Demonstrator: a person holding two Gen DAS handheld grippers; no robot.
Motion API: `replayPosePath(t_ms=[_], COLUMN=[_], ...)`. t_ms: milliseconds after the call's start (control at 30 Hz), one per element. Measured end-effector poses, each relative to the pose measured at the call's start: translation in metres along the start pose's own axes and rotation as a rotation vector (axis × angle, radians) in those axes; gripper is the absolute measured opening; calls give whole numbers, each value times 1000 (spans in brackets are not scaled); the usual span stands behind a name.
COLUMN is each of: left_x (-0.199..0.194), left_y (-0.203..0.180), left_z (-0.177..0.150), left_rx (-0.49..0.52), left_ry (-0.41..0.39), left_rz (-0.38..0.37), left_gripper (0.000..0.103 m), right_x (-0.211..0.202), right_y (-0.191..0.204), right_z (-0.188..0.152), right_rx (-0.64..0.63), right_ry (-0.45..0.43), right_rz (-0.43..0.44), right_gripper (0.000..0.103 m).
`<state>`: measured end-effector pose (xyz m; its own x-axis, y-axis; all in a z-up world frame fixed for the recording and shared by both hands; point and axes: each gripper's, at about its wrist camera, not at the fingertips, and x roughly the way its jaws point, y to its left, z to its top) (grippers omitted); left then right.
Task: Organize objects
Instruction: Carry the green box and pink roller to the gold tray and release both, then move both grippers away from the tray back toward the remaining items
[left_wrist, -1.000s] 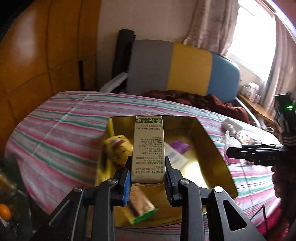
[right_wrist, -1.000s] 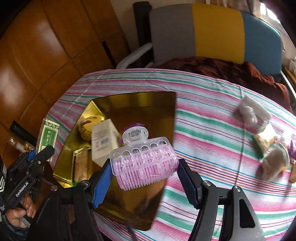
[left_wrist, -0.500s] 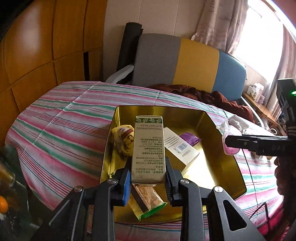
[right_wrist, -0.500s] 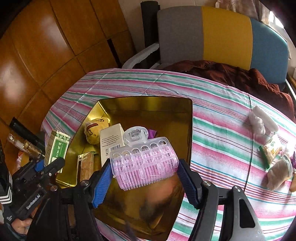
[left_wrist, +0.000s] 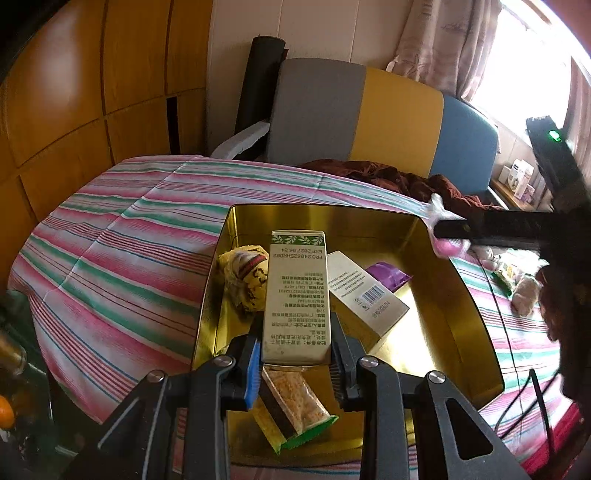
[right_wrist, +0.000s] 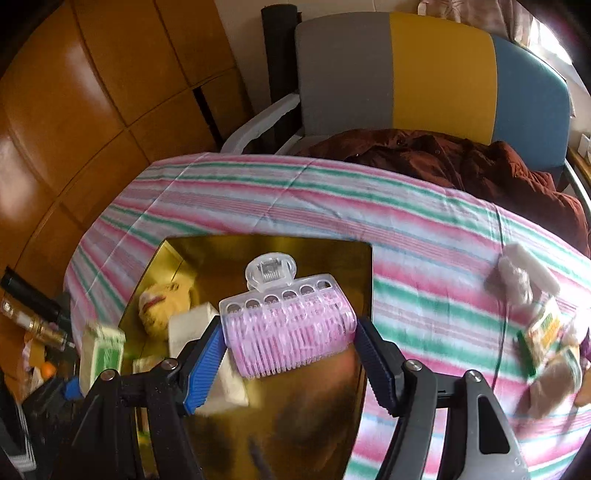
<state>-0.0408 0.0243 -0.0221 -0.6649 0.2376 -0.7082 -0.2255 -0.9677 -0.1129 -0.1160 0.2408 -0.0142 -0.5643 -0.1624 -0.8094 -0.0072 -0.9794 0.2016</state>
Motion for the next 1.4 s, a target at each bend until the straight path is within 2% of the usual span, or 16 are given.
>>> replayPosePath(t_ms=[33, 100, 133, 367, 700, 867, 967, 1100, 1400], left_x=[1, 2, 1, 5, -6, -13, -19, -26, -34], left_y=[-1, -1, -1, 0, -5, -13, -19, -25, -42], left_z=[0, 1, 0, -3, -8, -11, -11, -10, -11], left_rx=[-1, -9, -12, -22, -23, 1, 11, 32, 88], left_ry=[0, -5, -9, 7, -5, -10, -26, -44, -53], left_rz=[4, 7, 10, 2, -4, -7, -8, -9, -20], left_gripper=[45, 59, 61, 62, 68, 69, 74, 75, 76], right_x=[3, 7, 7, 0, -22, -34, -40, -47, -62], right_y=[-1, -4, -6, -8, 2, 9, 12, 12, -3], right_z=[4, 10, 10, -16, -51, -63, -69, -76, -87], right_rx=[7, 29, 43, 63, 42, 17, 6, 1, 29], right_ry=[-5, -16, -21, -20, -69, -99, -112, -123, -141], right_rz=[-12, -30, -33, -24, -86, -114, -121, -125, -136], right_gripper=[72, 77, 78, 78, 78, 78, 78, 78, 78])
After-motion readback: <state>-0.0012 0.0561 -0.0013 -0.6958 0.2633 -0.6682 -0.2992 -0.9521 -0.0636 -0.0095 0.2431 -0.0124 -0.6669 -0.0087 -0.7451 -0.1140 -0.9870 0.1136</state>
